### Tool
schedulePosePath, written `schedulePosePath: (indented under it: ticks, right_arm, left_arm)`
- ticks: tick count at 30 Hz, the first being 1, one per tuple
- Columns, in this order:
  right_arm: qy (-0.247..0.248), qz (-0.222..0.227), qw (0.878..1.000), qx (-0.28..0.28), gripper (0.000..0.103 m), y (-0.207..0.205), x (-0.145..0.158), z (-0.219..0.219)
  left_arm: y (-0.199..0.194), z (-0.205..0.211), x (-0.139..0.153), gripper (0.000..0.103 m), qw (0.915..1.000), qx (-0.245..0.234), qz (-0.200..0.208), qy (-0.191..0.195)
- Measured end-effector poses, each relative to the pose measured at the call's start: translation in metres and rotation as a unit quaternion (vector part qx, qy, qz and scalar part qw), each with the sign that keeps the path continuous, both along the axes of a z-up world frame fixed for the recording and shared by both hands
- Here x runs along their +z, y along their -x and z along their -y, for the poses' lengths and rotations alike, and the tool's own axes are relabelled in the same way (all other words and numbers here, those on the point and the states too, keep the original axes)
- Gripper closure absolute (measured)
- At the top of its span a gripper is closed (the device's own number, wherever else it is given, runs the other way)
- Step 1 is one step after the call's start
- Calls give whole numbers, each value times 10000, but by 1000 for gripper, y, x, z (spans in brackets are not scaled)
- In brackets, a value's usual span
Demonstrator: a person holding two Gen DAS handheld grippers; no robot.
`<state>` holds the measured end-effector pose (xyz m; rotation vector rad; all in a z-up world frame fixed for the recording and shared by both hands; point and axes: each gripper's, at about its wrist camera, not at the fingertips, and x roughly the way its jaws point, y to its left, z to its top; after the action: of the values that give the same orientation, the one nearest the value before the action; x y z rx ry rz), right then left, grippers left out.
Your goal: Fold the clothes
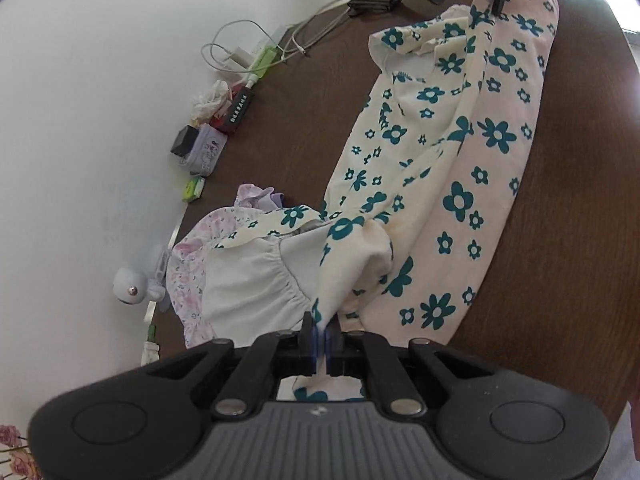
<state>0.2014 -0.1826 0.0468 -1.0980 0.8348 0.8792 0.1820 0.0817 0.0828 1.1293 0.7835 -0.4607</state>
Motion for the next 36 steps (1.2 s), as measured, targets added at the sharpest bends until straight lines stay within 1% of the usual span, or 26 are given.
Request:
schedulePosePath:
  ticks: [2,5,8,9,10,12,13,14,16,17,18,19,20,21,22,23,24,25,26,27,28,29,30,33,34,36]
  right_arm:
    - [106,-138,9998,-81,93,-21,-11,-5]
    - [65,-377,9991,-155,92,-38,-26,-6]
    - [-79,-500,9985,-211,88,-46,-32,-3]
    - [-134,-504,9984,-239,82,-48,-33,-1]
    - [-216,-495,9982,-276,74,-50,-33,1]
    - [-414,-458,9972,-413,59,-55,-31,7]
    - [-561,-453,9961,-514,53,-58,-30,12]
    - [-729,-455,9943,-625,50,-60,-27,17]
    - [-1261,-446,9864,-956,37,-61,-18,35]
    - [-1554,-431,9803,-1137,32,-60,-13,46]
    - [-1837,-410,9731,-1327,25,-58,-8,57]
    - [-2128,-393,9639,-1551,24,-53,-4,70]
    - [-2459,-396,9518,-1792,24,-46,0,86]
    - [-2733,-375,9402,-1999,24,-38,2,98]
    - [-2970,-350,9295,-2160,25,-29,3,107]
    - [-3191,-353,9192,-2278,26,-19,3,115]
    - [-3410,-356,9083,-2396,35,-9,2,122]
    - [-3594,-368,8990,-2475,49,0,1,127]
    - [-3692,-404,8952,-2461,55,10,-2,126]
    - [-3740,-432,8943,-2417,66,18,-7,122]
    - [-3734,-433,8958,-2370,72,24,-12,116]
    - [-3714,-433,8975,-2338,73,29,-19,111]
    - [-3663,-430,8996,-2341,73,30,-26,106]
    - [-3529,-410,9026,-2431,73,29,-46,99]
    - [-3526,-409,9005,-2514,73,27,-53,101]
    - [-3598,-442,8932,-2660,73,22,-60,108]
  left_arm:
    - [-23,4,-17,97,9996,3,-288,-71]
    - [-40,1,-37,92,9970,-14,-774,15]
    - [-44,-4,-46,87,9958,31,-903,153]
    - [-45,-6,-47,85,9955,66,-918,212]
    - [-46,-7,-48,81,9953,104,-921,273]
    - [-47,-10,-47,69,9952,212,-853,429]
    - [-48,-12,-46,57,9952,290,-771,529]
    - [-47,-15,-43,52,9948,360,-682,664]
    - [-45,-22,-33,49,9921,513,-493,1037]
    - [-43,-27,-27,46,9889,618,-376,1296]
    - [-40,-32,-19,44,9829,789,-263,1642]
    - [-37,-37,-12,37,9744,986,-201,2012]
    - [-34,-42,-6,31,9650,1164,-176,2342]
    - [-29,-45,1,31,9550,1257,-159,2680]
    - [-23,-46,5,31,9477,1243,-147,2935]
    - [-17,-44,7,31,9426,1159,-132,3129]
    - [-11,-40,7,31,9382,1075,-117,3287]
    - [-5,-32,5,31,9350,998,-129,3400]
    - [-1,-22,1,32,9340,887,-180,3456]
    - [3,-10,-5,35,9344,760,-244,3472]
    - [7,1,-11,45,9346,633,-308,3486]
    - [8,14,-19,55,9350,537,-417,3480]
    - [8,25,-29,64,9352,486,-564,3462]
    - [1,45,-54,70,9377,537,-795,3341]
    - [-2,47,-61,70,9382,614,-826,3305]
    - [-10,42,-74,70,9353,882,-857,3318]
